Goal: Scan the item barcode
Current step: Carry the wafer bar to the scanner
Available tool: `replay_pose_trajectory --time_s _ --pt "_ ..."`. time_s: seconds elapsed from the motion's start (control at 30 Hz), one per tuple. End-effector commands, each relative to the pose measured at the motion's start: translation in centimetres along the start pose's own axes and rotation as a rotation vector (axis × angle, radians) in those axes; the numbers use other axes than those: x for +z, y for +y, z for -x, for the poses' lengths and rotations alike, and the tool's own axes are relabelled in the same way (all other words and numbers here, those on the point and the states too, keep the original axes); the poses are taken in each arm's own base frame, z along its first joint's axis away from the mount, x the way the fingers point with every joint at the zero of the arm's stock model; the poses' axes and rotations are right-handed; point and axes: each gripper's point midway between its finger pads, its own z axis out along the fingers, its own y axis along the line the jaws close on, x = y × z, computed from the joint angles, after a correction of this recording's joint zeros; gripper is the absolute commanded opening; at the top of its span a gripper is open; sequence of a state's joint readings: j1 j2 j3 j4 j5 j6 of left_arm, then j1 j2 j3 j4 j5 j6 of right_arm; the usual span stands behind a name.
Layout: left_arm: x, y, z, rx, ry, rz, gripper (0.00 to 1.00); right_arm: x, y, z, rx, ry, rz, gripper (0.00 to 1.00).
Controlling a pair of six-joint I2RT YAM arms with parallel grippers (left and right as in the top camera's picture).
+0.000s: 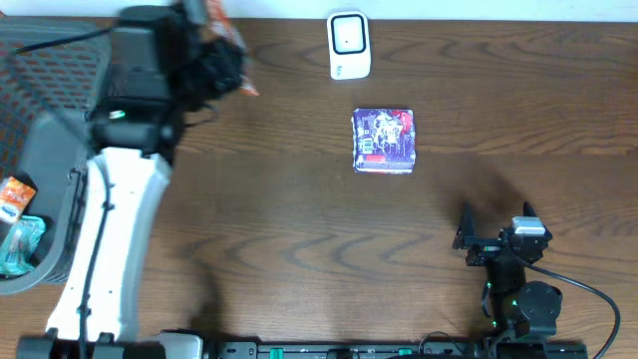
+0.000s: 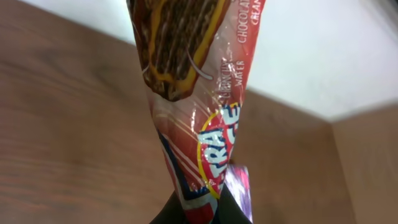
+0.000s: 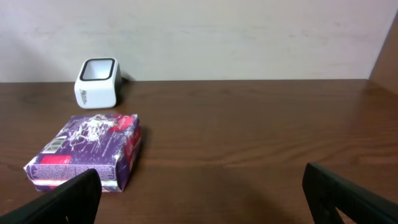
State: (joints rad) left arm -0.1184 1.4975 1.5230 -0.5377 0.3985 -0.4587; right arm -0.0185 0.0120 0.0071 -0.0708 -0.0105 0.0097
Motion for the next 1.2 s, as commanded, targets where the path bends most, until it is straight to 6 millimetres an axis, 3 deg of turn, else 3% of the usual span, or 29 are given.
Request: replay_pose_trajectory --time_s 0.0,0.2,0.43,0.63,0.77,1.03,1.17 --pt "3.7 -1.4 -4.6 0.043 0.154 -0.015 0.07 0.0 -0.1 -0.1 -0.014 0.000 -0.003 0.99" --pt "9.3 -2.7 -12.5 0.083 0.379 -0.003 0.07 0.0 -0.1 -0.1 -0.014 0.000 -0.003 0.99" --pt "14.7 -1.5 -21.0 0.115 0.586 0.059 0.07 0.0 -0.1 -0.1 -0.014 0.000 -0.003 0.99" --pt "17.7 -0.3 -25.5 0.140 0.668 0.088 0.07 0.0 -0.1 -0.1 -0.014 0.000 -0.003 0.99" --pt "18.9 1.4 -26.2 0.157 0.637 0.187 0.07 0.0 -0.1 -0.1 -0.014 0.000 -0.003 0.99" --pt "19.4 5.0 -23.4 0.154 0.456 0.434 0.07 0.0 -0.1 -0.1 -0.014 0.000 -0.003 0.99" --pt "19.4 5.2 -23.0 0.095 0.419 0.465 0.07 0.0 -0.1 -0.1 -0.014 0.000 -0.003 0.99"
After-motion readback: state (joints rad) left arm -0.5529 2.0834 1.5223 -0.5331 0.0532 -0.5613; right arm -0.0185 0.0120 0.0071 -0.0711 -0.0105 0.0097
